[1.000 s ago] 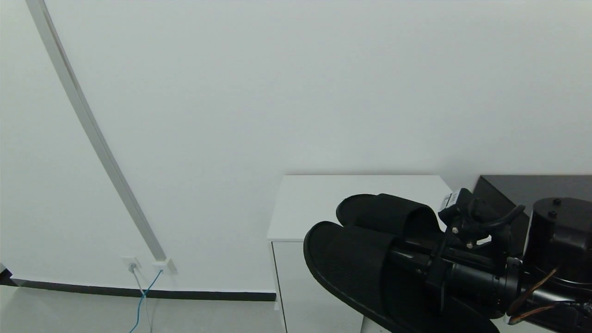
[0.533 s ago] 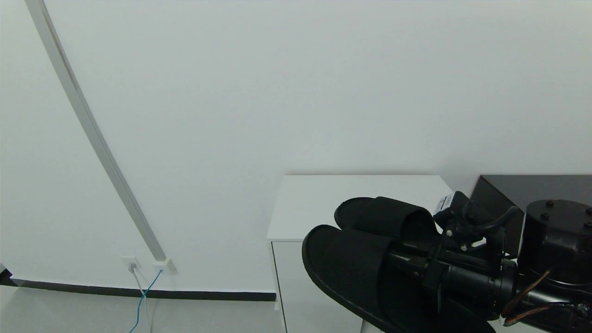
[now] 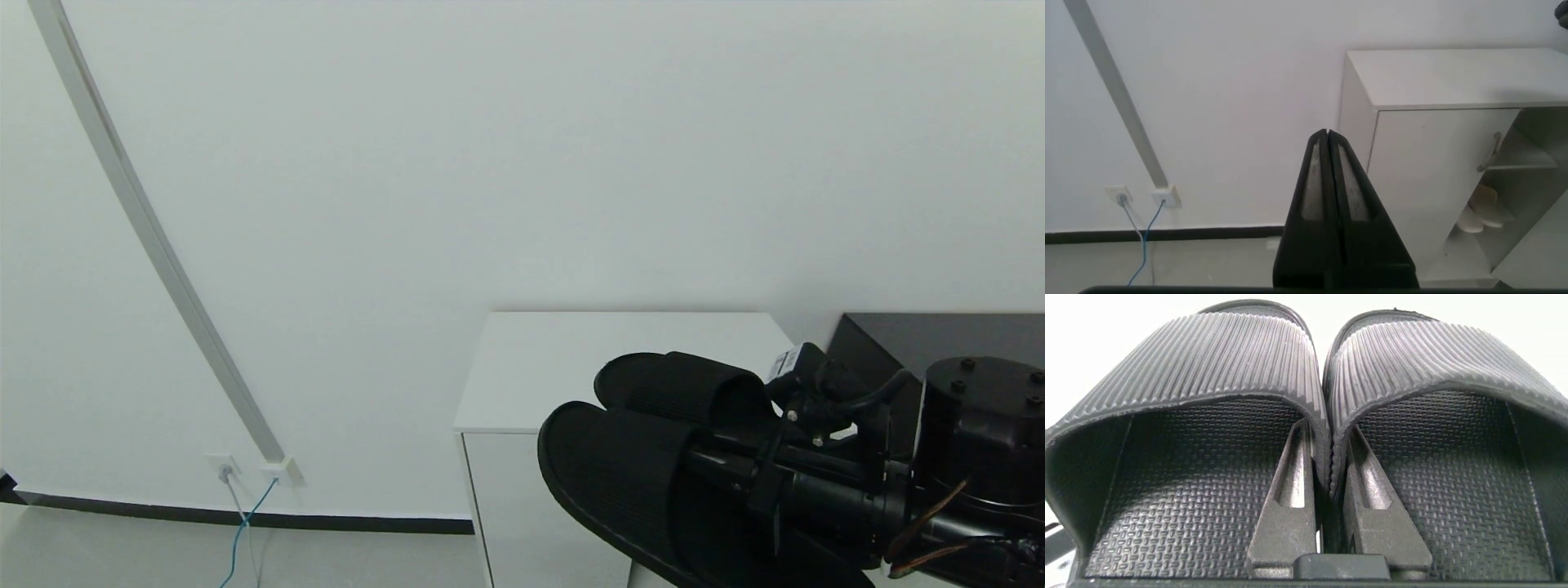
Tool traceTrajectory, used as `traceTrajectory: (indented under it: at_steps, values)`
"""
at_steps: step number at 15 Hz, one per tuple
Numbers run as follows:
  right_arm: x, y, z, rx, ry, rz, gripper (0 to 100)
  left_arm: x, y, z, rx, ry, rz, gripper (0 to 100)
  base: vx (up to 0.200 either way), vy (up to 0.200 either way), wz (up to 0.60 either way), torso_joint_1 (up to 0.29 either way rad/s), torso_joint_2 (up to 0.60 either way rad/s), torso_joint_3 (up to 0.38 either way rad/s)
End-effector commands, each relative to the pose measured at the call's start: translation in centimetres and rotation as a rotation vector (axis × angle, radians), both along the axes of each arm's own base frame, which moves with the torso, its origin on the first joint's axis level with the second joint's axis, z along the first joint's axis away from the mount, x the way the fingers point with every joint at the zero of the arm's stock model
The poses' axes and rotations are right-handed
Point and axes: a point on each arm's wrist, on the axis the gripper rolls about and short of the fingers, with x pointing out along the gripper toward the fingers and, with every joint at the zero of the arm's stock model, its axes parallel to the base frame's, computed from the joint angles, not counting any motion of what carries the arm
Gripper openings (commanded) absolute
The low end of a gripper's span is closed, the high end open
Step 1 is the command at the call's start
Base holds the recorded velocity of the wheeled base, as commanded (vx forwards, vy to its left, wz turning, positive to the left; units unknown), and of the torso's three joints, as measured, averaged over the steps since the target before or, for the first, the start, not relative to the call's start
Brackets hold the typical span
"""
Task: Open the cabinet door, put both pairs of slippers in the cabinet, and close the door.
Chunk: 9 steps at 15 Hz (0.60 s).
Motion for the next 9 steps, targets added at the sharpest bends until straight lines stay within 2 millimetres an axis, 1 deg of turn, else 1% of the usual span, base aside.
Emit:
traceTrajectory:
  at_steps: [1, 9]
  values:
    - [0.02, 0.07, -0.08, -0.002, 0.003, 0.003, 0, 0.01, 0.0, 0.0, 0.0, 0.002, 0.0, 0, 0.0, -0.2, 0.0, 0.002, 0.01, 0.002]
    - [0.04, 0.04, -0.16, -0.004, 0.005, 0.001, 0, 0.01, 0.0, 0.0, 0.0, 0.002, 0.0, 0, 0.0, -0.2, 0.0, 0.004, 0.0, 0.003]
